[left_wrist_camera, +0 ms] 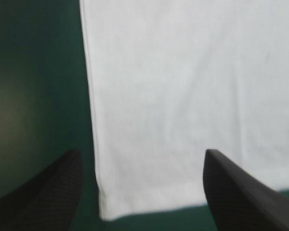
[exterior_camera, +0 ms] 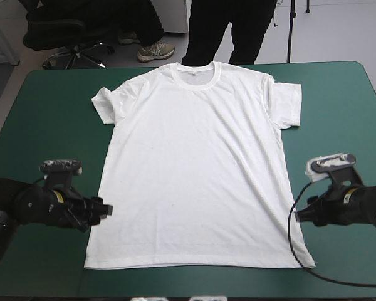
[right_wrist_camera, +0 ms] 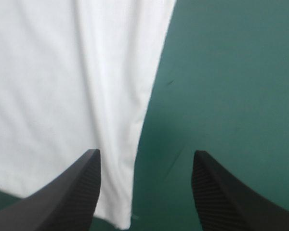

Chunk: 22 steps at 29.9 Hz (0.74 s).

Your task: Fold the cloth

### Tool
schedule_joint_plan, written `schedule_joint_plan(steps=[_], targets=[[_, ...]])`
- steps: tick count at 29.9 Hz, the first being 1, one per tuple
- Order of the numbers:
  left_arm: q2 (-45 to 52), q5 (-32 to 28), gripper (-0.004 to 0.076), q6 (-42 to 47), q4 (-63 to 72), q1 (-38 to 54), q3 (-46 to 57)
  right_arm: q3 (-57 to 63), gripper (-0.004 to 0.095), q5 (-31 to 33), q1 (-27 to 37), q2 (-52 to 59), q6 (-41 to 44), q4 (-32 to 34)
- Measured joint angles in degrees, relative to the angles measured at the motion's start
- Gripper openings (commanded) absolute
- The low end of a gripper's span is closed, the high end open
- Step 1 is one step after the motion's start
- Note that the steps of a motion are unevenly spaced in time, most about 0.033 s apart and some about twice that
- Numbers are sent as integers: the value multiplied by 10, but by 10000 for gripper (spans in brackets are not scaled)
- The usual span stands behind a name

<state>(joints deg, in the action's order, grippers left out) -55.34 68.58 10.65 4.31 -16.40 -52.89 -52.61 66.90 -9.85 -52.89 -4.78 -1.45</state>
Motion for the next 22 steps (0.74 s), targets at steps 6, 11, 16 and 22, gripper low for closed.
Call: schedule_joint_plan(steps=[6,11,16,22], targets=[[-107,-39,520,26,-96,0,-140,-101,540,-21,0,-103,20,42],[-226,-56,519,17,-122,18,-234,-171,540,-23,0,-194,18,44],[-353,-63,519,-4,-116,55,-319,-229,540,-27,0,-258,13,44],[-465,-88,519,-39,-46,96,-369,-268,540,-33,0,-303,8,44]])
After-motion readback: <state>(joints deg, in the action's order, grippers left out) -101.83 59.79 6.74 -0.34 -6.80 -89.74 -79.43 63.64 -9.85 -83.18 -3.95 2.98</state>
